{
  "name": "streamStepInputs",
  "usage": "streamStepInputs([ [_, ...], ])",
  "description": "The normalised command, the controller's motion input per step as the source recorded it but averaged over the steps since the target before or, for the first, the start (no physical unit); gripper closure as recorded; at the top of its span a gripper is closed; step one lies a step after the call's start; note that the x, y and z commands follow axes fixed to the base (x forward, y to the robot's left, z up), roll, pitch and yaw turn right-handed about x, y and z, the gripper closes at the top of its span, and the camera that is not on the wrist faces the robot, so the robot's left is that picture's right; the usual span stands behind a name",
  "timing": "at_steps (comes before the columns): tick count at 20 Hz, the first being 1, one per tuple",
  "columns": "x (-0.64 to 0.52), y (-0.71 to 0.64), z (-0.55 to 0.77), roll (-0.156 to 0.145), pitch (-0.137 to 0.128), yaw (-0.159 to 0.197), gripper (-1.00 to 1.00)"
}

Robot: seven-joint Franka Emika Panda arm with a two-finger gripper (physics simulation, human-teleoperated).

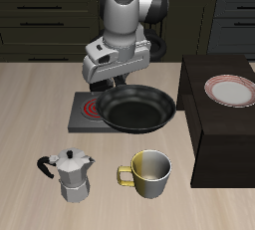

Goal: Place the frying pan on the top layer of the shelf and place the moka pot on the stove

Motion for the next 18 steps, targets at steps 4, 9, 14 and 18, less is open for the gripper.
streamStepInputs([
  [4, -0.04, 0.0, -0.05, -0.004, 0.004, 0.073, 1.0],
  [9, 0.0, -0.02, -0.03, -0.005, 0.003, 0.034, 1.0],
  [14, 0.0, 0.06, -0.04, 0.035, 0.004, 0.055, 1.0],
  [18, 0.0, 0.09, -0.02, 0.018, 0.01, 0.002, 1.0],
])
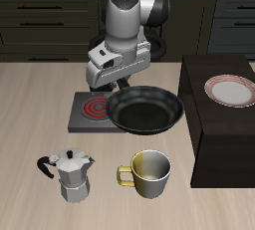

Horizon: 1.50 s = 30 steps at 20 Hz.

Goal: Place the frying pan on the top layer of the shelf and place the moka pot on the stove

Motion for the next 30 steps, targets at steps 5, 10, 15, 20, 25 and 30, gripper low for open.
streamStepInputs([
  [5, -0.01, 0.13, 0.01, 0.015, 0.004, -0.002, 1.0],
  [10, 0.01, 0.08, 0.02, 0.007, -0.002, 0.005, 1.0],
  [15, -0.03, 0.14, 0.02, 0.02, 0.001, 0.011, 1.0],
  [20, -0.04, 0.13, 0.03, 0.02, -0.004, 0.021, 1.0],
  [25, -0.01, 0.14, 0.06, 0.021, -0.001, 0.005, 1.0],
  [30, -0.02, 0.17, 0.08, 0.022, -0.01, -0.004, 1.0],
])
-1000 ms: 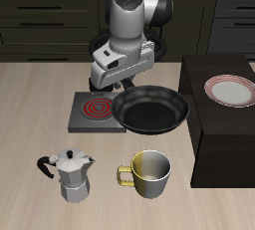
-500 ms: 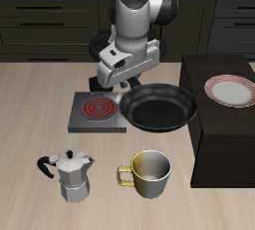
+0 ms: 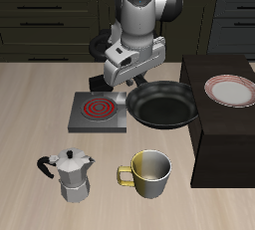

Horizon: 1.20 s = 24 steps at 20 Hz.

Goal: Place the frying pan on the top layer of the shelf and place the moka pot on the stove

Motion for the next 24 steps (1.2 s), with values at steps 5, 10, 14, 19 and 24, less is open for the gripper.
streamStepInputs([
  [5, 0.06, -0.08, -0.09, -0.017, 0.007, -0.013, 1.0],
  [10, 0.07, -0.02, -0.08, -0.023, 0.022, -0.002, 1.0],
  [14, 0.07, -0.02, -0.27, -0.022, 0.041, 0.033, 1.0],
  [19, -0.04, 0.06, 0.01, 0.008, 0.0, 0.022, 1.0],
  [24, -0.07, 0.26, 0.0, 0.04, 0.006, 0.024, 1.0],
])
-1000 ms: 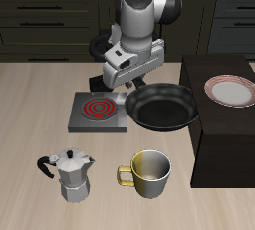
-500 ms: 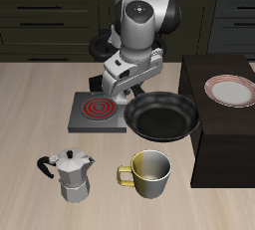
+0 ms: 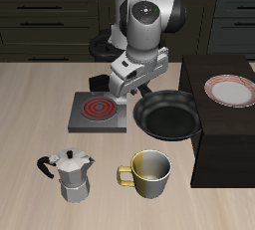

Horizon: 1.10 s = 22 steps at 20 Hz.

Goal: Place the frying pan on the top layer of the shelf and place the moka pot on the stove

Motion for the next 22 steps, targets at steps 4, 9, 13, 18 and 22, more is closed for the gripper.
streamStepInputs([
  [4, -0.03, 0.17, -0.01, 0.029, 0.001, 0.022, 1.0],
  [9, -0.01, 0.2, 0.01, 0.024, 0.001, 0.022, 1.0],
  [13, -0.05, 0.27, 0.07, 0.032, -0.014, 0.054, 1.0],
  [18, -0.03, 0.13, 0.11, 0.017, -0.012, 0.05, 1.0],
  [22, 0.0, 0.16, 0.14, 0.01, -0.028, 0.082, 1.0],
])
